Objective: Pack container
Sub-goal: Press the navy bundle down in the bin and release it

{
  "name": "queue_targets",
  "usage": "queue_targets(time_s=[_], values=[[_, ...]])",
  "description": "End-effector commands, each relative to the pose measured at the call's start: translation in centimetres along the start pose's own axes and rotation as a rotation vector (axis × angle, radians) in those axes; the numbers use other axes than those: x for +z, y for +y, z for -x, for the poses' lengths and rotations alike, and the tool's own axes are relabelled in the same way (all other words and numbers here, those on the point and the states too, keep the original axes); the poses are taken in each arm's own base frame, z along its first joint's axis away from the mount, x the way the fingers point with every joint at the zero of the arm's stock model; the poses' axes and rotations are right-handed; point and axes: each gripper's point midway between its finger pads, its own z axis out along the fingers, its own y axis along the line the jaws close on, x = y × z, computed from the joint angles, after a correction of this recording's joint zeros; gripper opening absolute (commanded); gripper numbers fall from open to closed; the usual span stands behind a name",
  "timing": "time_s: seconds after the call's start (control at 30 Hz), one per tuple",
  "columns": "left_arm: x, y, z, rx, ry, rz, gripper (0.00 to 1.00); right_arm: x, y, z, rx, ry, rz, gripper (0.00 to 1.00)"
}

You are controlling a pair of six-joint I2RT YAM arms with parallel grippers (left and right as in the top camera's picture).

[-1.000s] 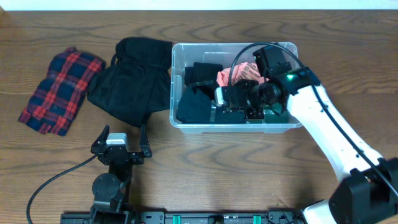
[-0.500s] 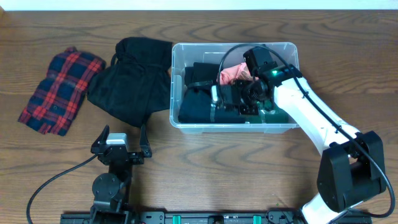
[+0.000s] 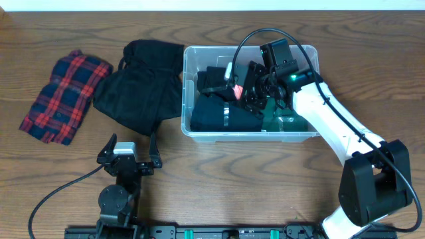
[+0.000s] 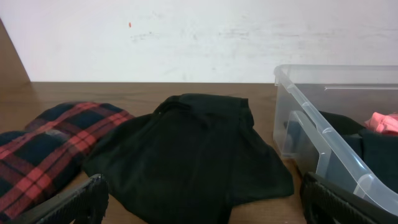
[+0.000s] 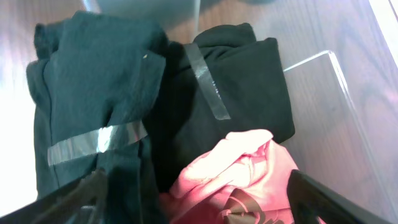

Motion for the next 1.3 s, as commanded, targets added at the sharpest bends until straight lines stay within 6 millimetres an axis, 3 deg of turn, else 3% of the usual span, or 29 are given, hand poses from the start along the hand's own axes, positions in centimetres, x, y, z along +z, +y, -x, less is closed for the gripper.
queue_targets(time_s=[0.0,0.23,0.3,0.4,0.47,0.63,0.83,0.97,1.27], values=[[0.1,0.3,-1.7,0.021,0.05,0.019,0.98,-0.1,0.0,0.7,0.142,-0.012,-0.001,0.82],[0.1,0.3,-1.7,0.021,0.05,0.019,0.98,-0.1,0.6,0.4,0.158,0.004,0.021,0.77],[0.1,0.3,-1.7,0.021,0.05,0.019,0.98,-0.1,0.8,0.6,0.157,-0.002,0.027,0.6],[0.1,0.3,-1.7,0.021,0.05,0.019,0.98,-0.7,1.0,1.4,0.202,-0.033,0.041,0.2],[0.1,0.3,-1.7,0.021,0.05,0.019,0.98,-1.3,1.2,2.1,0.243,-0.056,0.048,0.01],[0.1,0.3,-1.7,0.021,0.05,0.019,0.98,-2.3,2.0,2.9,0.362,-0.073,0.073,0.01],[0.1,0.3,-1.7,0.021,0.05,0.019,0.98,-2.0,5.3,1.8,0.402,0.023,0.16,0.01],[0.1,0.3,-1.7,0.021,0.05,0.019,0.98,-1.8,6.4,1.4,0.402,0.05,0.184,0.01],[0.1,0.3,-1.7,0.021,0.05,0.019,0.98,0.1,5.5,-0.4,0.397,0.114,0.121,0.01]])
